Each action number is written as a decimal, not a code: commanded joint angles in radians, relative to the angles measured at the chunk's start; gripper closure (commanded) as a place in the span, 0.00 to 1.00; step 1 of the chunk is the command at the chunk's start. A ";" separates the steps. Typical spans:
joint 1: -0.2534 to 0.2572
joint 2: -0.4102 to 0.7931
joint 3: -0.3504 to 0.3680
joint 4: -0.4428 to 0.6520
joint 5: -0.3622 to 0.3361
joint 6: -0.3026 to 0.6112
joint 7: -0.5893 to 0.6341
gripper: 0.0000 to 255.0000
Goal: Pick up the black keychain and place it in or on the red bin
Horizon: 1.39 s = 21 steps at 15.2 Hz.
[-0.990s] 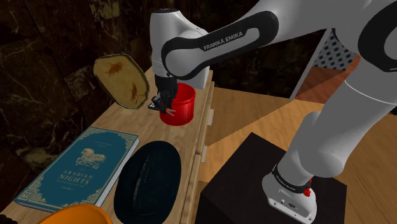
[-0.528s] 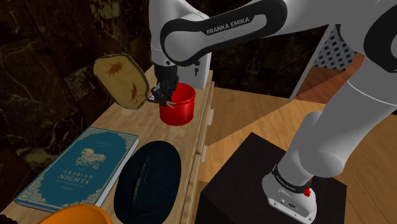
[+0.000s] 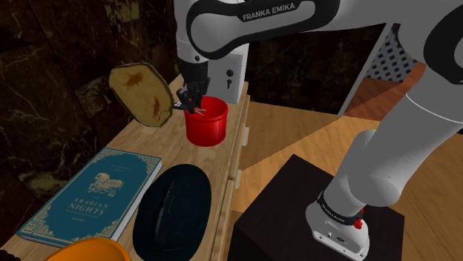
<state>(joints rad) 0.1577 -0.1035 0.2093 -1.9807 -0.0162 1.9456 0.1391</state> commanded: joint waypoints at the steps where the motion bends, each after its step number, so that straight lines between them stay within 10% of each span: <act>1: -0.020 0.001 -0.025 0.006 0.000 -0.005 -0.046 1.00; 10: -0.121 0.085 -0.142 0.121 -0.002 -0.031 -0.263 1.00; 21: -0.121 0.109 -0.142 0.000 -0.005 0.113 -0.259 1.00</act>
<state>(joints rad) 0.0372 0.0015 0.0683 -1.9743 -0.0206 2.0482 -0.1189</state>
